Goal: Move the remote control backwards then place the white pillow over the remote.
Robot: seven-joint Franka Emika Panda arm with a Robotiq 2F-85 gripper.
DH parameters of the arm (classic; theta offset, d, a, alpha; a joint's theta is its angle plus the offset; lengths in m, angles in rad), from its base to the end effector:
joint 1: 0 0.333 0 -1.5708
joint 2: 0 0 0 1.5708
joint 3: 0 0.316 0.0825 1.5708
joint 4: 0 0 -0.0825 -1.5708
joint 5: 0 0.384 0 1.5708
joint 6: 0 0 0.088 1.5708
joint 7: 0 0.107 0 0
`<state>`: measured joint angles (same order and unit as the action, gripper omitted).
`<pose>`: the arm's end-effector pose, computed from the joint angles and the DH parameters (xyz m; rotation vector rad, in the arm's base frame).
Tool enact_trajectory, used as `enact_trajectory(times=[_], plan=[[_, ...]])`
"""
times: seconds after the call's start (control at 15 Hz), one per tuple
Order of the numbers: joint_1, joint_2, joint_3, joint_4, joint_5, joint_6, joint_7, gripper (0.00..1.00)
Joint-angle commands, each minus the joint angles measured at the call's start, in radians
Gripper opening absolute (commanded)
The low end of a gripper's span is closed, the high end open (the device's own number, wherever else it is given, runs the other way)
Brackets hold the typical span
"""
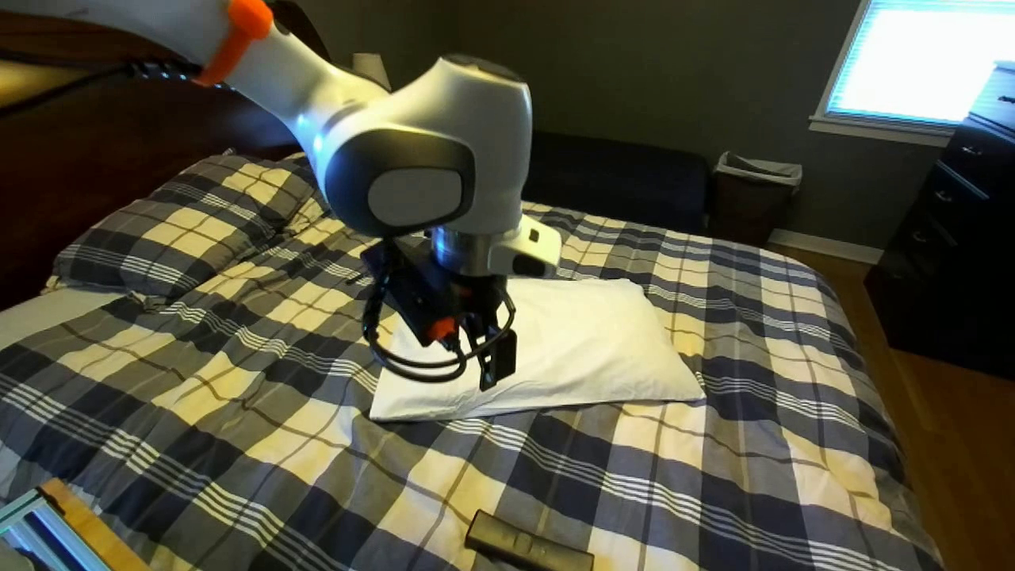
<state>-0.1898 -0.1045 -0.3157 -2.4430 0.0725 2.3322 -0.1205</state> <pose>0.4121 -0.2261 0.3387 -2.9857 0.6576 -0.0219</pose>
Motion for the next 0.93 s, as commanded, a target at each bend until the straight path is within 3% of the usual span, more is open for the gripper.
enact_trajectory(times=[0.0, 0.13, 0.33, 0.4, 0.73, 0.87], plan=[[-0.051, 0.083, 0.005, -0.035, 0.004, 0.062, 0.105, 1.00], [-0.075, 0.122, -0.001, -0.052, 0.000, 0.107, 0.140, 1.00], [-0.108, 0.184, -0.019, -0.075, -0.048, 0.268, 0.213, 1.00], [-0.099, 0.146, -0.003, -0.061, -0.023, 0.194, 0.160, 1.00], [-0.113, 0.184, -0.012, -0.068, -0.027, 0.250, 0.183, 1.00], [-0.120, 0.268, -0.013, -0.013, 0.009, 0.247, 0.206, 1.00]])
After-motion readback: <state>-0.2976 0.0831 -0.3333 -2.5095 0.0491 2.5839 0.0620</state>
